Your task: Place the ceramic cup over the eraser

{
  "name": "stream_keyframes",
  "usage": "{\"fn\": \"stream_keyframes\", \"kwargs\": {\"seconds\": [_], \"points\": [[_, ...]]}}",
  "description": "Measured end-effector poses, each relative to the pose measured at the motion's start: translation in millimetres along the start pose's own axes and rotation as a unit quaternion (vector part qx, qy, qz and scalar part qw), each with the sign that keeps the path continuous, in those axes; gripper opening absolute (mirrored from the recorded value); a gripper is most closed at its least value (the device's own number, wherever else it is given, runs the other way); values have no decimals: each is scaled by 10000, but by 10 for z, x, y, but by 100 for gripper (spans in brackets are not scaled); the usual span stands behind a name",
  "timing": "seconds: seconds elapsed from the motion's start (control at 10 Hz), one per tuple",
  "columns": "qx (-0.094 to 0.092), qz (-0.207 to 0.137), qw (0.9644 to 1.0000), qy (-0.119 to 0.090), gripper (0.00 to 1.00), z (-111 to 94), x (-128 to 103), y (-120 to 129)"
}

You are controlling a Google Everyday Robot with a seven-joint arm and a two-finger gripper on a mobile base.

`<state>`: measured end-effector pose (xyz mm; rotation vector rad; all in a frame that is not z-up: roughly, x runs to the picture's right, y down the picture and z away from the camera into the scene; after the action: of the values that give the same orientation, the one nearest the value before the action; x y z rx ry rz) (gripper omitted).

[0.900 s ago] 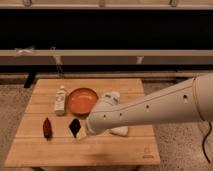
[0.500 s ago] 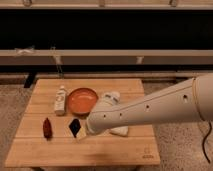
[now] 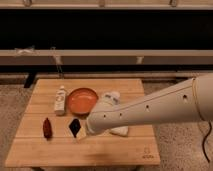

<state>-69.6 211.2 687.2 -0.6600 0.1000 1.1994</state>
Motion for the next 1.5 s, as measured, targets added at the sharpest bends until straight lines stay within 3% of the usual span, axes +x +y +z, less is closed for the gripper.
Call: {"fn": "stream_keyframes", "kwargs": {"seconds": [1.2,1.5], "points": [[1,-1,10000,-4,80,-3,-3,1],[211,99,9997,-66,80,-95,-94,-166]]}}
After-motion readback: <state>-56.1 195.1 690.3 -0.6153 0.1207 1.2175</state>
